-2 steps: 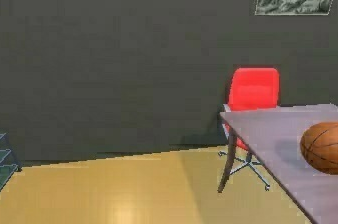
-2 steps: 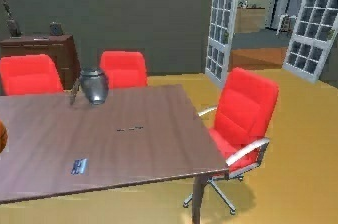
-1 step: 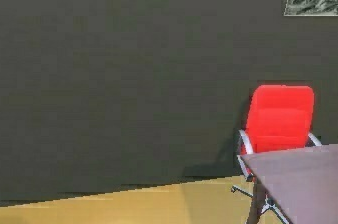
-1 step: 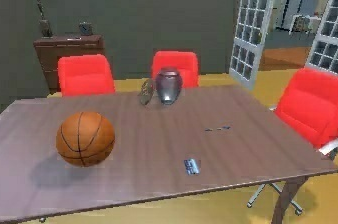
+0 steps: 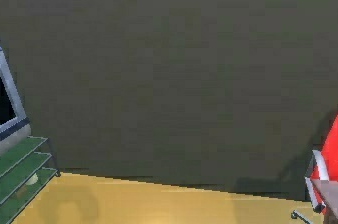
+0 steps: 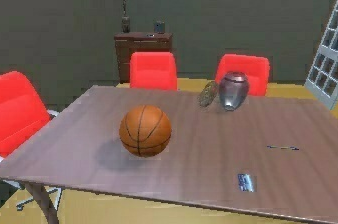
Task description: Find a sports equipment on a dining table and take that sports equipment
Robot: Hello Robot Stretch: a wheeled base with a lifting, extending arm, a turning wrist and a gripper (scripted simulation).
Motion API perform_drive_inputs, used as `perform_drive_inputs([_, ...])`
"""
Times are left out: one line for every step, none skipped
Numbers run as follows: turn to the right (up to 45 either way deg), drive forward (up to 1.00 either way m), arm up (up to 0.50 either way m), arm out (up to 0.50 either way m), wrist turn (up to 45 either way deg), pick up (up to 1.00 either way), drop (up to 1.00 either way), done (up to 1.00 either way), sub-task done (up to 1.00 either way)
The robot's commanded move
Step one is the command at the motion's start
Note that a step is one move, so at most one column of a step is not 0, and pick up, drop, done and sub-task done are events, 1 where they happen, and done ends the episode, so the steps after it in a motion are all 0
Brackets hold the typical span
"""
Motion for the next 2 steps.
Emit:
perform_drive_inputs([0.0,0.00,0.50,0.00,0.0,0.00,0.00,0.00,0.00])
perform_drive_inputs([0.0,0.00,0.38,0.00,0.0,0.00,0.00,0.00,0.00])
